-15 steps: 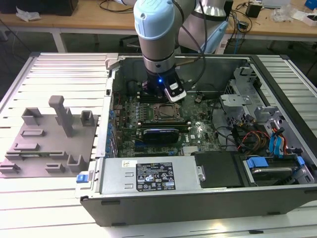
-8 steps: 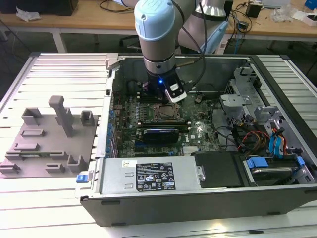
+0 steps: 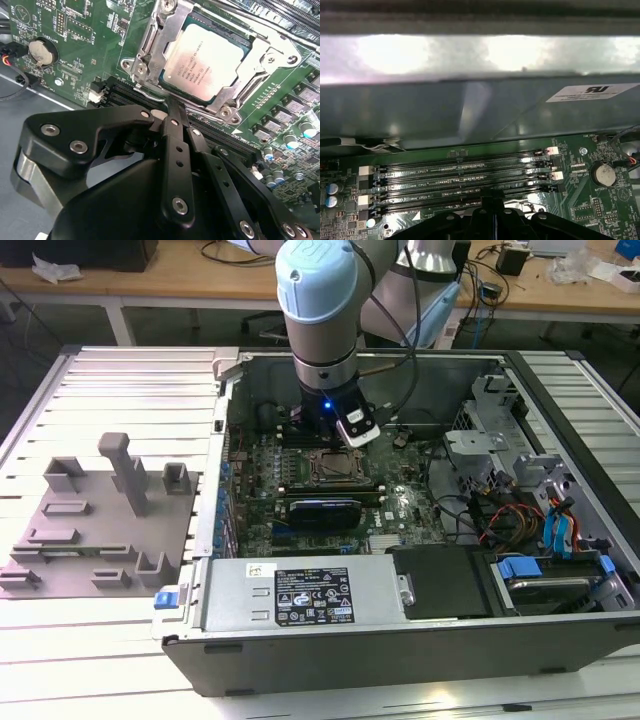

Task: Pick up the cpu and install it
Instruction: 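Install the first cpu locking lever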

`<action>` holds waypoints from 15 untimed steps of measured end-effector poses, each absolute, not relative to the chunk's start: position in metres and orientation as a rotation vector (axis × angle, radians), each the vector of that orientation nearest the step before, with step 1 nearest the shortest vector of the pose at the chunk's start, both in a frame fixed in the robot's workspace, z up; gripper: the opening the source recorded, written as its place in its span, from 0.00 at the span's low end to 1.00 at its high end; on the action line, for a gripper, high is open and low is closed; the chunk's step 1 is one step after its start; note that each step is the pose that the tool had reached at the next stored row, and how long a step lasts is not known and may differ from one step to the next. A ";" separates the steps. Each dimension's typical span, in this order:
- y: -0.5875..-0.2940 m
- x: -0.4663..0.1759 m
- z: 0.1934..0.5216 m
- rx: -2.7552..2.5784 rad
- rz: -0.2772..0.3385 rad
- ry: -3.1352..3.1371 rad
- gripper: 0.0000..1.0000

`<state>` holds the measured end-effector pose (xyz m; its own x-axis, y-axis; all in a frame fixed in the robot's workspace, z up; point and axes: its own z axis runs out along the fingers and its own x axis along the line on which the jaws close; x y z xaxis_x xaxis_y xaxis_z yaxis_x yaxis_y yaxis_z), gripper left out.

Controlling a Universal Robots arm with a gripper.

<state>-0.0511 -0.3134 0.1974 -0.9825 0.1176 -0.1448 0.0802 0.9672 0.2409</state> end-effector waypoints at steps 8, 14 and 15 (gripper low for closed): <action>-0.313 -0.051 0.204 0.150 0.353 2.958 0.11; -0.308 -0.051 0.204 0.152 0.302 2.962 0.11; -0.306 -0.051 0.204 0.152 0.299 2.962 0.11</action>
